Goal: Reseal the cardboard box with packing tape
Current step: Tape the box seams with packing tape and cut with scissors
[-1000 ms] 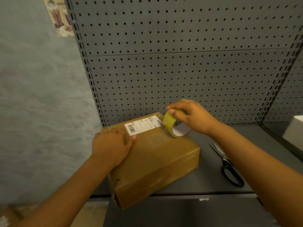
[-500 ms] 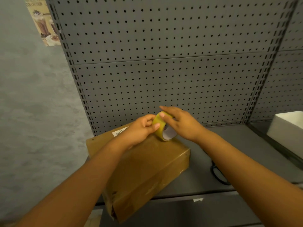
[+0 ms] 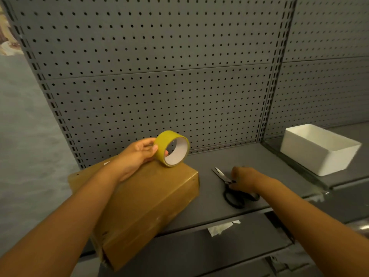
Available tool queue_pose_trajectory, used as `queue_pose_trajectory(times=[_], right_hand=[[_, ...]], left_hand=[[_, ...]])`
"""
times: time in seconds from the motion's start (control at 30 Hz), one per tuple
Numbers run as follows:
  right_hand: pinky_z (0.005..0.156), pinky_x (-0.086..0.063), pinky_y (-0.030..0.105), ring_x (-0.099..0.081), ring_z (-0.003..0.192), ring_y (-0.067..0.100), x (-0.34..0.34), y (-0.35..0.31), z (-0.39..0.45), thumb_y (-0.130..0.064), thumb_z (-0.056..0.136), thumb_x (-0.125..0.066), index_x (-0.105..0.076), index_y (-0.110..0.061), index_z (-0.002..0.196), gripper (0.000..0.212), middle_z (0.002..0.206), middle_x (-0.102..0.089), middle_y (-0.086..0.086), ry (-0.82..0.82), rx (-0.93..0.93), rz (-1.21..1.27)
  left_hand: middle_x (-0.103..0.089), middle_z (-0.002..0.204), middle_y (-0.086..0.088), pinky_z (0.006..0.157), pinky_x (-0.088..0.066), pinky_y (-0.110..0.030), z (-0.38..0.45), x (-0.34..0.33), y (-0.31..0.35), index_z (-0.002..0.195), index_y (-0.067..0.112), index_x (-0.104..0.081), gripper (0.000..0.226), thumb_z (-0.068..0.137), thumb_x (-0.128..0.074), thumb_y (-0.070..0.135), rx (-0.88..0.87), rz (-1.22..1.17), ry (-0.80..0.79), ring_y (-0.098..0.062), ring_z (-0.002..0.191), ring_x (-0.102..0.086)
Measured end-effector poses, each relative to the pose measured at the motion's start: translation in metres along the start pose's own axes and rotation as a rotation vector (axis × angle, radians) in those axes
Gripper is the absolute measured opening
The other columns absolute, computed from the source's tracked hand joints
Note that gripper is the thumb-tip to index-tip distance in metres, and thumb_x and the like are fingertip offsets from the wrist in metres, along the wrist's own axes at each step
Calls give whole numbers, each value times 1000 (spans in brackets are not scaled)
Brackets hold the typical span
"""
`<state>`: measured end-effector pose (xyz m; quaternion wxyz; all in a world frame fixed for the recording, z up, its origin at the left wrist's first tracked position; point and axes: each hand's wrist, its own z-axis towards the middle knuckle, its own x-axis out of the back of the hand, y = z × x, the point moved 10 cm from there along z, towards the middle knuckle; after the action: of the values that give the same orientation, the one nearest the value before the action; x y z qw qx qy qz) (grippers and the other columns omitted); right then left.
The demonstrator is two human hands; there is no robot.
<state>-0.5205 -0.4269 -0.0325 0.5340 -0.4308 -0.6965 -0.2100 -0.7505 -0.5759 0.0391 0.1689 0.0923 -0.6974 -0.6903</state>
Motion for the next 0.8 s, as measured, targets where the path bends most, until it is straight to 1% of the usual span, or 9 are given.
queue_pose_trajectory(times=[0.13, 0.23, 0.3, 0.4, 0.47, 0.53, 0.67, 0.73, 0.8], right_hand=[[92, -44, 33, -49, 114, 27, -1, 8, -6, -40, 83, -70, -41, -10, 132, 65, 133, -42, 13, 21, -43, 45], [81, -46, 27, -51, 95, 21, -9, 8, -6, -40, 82, -72, -49, -6, 124, 59, 122, -55, 11, -5, -50, 17], [80, -52, 27, -55, 90, 21, -13, 7, -7, -37, 82, -73, -51, -7, 121, 54, 112, -57, 11, -22, -48, 55], [74, -57, 30, -62, 86, 24, -7, 3, -6, -33, 84, -70, -56, -6, 113, 42, 102, -59, 11, 10, -42, 170], [67, -59, 33, -66, 74, 25, -3, -1, -3, -32, 87, -67, -62, -1, 104, 36, 94, -67, 16, 21, -48, 337], [71, -60, 38, -67, 65, 25, 2, -9, -1, -31, 90, -64, -66, 4, 102, 38, 88, -72, 21, 36, -29, 418], [83, -54, 39, -64, 83, 24, 14, -32, -2, -34, 88, -64, -67, -3, 110, 38, 101, -70, 19, 139, 51, 424], [79, -53, 36, -63, 90, 25, 19, -40, -1, -33, 88, -65, -63, -8, 113, 36, 105, -67, 15, 207, 85, 458], [74, -50, 31, -61, 89, 24, 20, -48, -2, -41, 86, -66, -58, -13, 111, 38, 101, -64, 10, 251, 118, 522]], left_hand=[[-72, 105, -10, 84, -54, -23, -2, 0, -2, 117, 20, -55, 23, 99, -42, 12, -10, -18, 19, -18, 102, -68], [-71, 108, -13, 85, -54, -25, -4, 1, -4, 120, 17, -55, 24, 99, -43, 13, -17, -30, 31, -21, 105, -67], [-71, 108, -14, 84, -54, -24, -4, 1, -5, 121, 16, -55, 25, 99, -44, 13, -22, -34, 36, -22, 105, -67], [-71, 107, -14, 88, -53, -26, -3, 1, -3, 125, 12, -54, 27, 100, -43, 13, -27, -23, 36, -22, 105, -66], [-71, 106, -13, 87, -54, -25, -2, 0, -2, 124, 13, -54, 27, 100, -43, 13, -20, -13, 30, -22, 104, -67], [-71, 107, -13, 88, -52, -26, -2, 0, -1, 125, 13, -53, 27, 100, -42, 13, -6, 3, 14, -21, 104, -67], [-70, 109, -13, 88, -53, -24, -1, -1, 2, 127, 14, -50, 28, 101, -42, 11, 16, 5, -23, -17, 103, -67], [-70, 108, -12, 83, -54, -20, 0, -2, 4, 126, 14, -51, 27, 100, -43, 11, 11, 23, -44, -15, 100, -68], [-71, 108, -12, 85, -54, -22, 1, 0, 2, 127, 13, -51, 28, 100, -44, 12, 10, 32, -73, -17, 102, -67]])
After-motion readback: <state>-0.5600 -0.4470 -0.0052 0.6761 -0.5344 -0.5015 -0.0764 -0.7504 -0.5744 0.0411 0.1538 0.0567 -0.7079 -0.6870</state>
